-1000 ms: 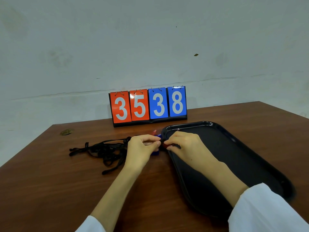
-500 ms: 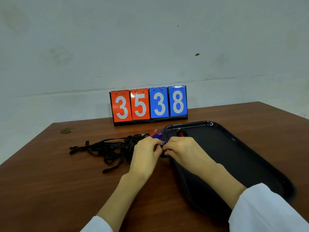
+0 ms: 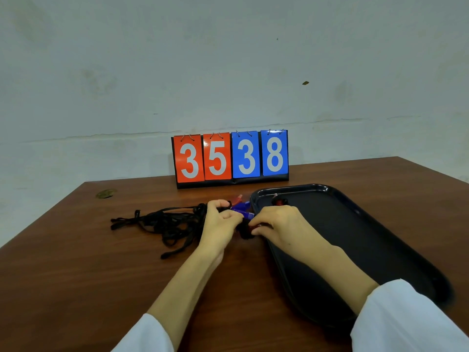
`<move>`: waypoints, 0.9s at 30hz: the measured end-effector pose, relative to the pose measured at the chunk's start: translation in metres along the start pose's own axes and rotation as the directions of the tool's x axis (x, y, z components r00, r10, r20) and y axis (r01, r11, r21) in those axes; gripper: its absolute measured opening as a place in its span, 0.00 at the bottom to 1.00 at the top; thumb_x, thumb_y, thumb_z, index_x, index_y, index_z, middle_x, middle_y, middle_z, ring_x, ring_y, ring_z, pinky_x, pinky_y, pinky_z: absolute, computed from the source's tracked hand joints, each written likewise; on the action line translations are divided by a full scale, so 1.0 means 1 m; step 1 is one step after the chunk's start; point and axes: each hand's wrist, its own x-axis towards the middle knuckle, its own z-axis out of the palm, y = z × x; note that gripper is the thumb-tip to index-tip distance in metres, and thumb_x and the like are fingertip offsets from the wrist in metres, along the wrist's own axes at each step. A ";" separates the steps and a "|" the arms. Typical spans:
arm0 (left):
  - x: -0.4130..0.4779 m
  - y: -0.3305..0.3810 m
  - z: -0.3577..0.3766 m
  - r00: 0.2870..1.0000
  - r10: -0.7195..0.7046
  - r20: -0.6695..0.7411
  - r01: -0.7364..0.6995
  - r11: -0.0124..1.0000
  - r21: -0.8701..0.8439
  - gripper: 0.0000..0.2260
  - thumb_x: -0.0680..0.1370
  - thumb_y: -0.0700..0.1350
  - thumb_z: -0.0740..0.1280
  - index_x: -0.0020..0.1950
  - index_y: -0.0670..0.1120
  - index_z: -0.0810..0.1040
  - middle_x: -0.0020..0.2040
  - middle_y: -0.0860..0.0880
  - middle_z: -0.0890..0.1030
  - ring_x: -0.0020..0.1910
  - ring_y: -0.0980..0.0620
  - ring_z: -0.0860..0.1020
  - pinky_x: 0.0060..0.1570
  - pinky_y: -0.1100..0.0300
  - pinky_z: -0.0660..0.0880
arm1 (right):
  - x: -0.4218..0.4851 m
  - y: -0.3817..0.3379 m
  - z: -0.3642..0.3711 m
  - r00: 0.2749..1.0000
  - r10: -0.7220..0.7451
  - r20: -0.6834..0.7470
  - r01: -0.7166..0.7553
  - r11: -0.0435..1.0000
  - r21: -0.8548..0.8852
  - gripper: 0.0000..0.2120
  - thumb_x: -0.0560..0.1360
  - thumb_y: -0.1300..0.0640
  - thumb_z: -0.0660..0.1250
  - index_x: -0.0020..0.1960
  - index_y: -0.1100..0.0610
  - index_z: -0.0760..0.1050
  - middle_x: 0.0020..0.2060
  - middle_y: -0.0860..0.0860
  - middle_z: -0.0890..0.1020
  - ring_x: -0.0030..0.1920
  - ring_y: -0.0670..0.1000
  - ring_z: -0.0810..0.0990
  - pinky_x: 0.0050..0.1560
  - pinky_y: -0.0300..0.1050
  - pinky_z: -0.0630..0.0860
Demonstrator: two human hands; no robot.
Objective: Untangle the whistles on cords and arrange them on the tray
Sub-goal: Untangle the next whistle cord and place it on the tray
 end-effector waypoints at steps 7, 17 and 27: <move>0.003 0.006 -0.008 0.992 0.046 0.115 -0.028 0.987 -0.159 0.08 0.74 0.34 0.68 0.52 0.42 0.77 0.39 0.46 0.82 0.39 0.52 0.76 0.41 0.60 0.72 | -0.009 0.005 -0.007 0.970 -0.120 -0.209 0.105 0.991 -0.084 0.11 0.67 0.63 0.75 0.49 0.58 0.82 0.43 0.52 0.84 0.45 0.48 0.83 0.49 0.44 0.81; -0.001 0.012 -0.002 0.876 0.457 0.153 -0.476 0.773 0.420 0.06 0.79 0.43 0.63 0.49 0.52 0.79 0.45 0.58 0.78 0.42 0.60 0.77 0.40 0.67 0.75 | -0.009 0.004 -0.009 0.940 -0.151 -0.307 0.124 0.987 -0.104 0.10 0.67 0.63 0.74 0.49 0.59 0.82 0.43 0.53 0.85 0.44 0.48 0.83 0.48 0.43 0.80; 0.004 0.017 -0.017 0.973 0.083 0.215 -0.132 0.966 0.221 0.04 0.75 0.41 0.69 0.47 0.45 0.83 0.46 0.46 0.83 0.38 0.50 0.80 0.44 0.57 0.79 | -0.008 0.006 -0.002 0.965 -0.189 -0.183 0.163 0.976 -0.146 0.12 0.66 0.64 0.76 0.48 0.57 0.82 0.42 0.51 0.84 0.43 0.48 0.83 0.47 0.44 0.81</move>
